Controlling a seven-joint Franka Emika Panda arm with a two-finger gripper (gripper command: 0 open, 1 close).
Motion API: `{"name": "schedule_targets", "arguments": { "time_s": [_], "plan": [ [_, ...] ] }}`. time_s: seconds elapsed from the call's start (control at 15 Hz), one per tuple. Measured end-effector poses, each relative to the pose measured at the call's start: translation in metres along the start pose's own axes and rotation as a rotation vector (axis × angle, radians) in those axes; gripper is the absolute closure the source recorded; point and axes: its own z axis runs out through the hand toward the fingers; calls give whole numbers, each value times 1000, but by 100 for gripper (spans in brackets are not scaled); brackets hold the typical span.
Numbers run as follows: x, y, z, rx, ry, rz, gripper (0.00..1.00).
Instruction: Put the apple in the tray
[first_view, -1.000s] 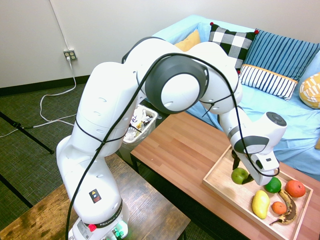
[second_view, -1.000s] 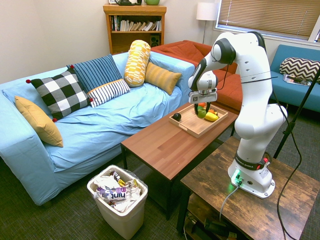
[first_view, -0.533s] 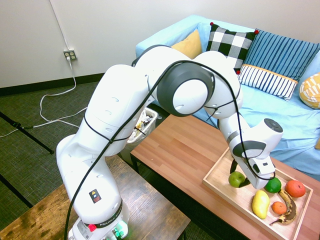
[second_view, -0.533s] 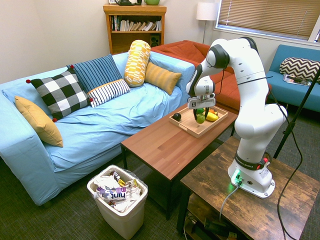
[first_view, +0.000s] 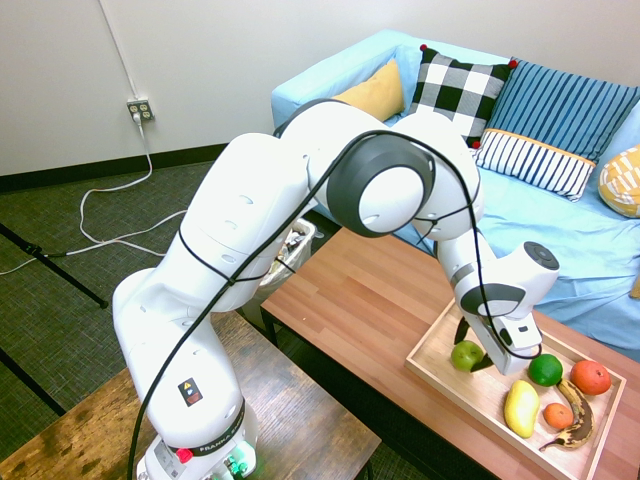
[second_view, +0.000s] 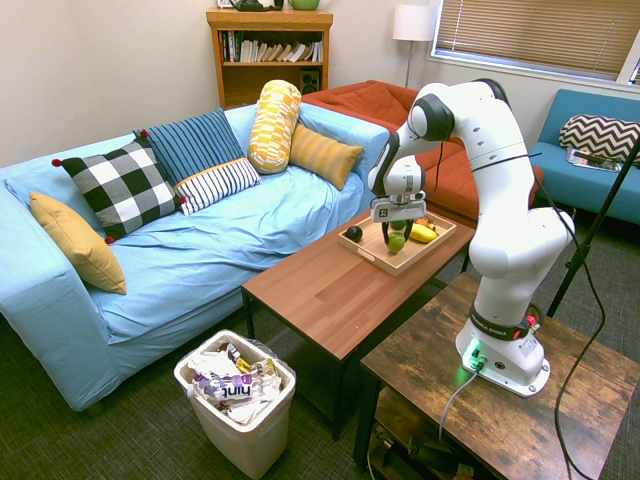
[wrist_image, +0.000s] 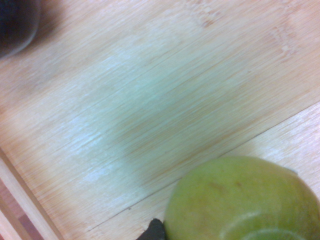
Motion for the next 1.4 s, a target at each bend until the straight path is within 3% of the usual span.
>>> {"name": "schedule_targets", "arguments": {
  "time_s": [0.27,0.33,1.0,1.4],
  "plan": [
    [3,-1,7,0,-6,0,100],
    [3,-1,7,1,-8,-3,0],
    [2,-3,8,11,-15,-5,0],
    [12,13,-67,104,32,21,0]
  ]
}}
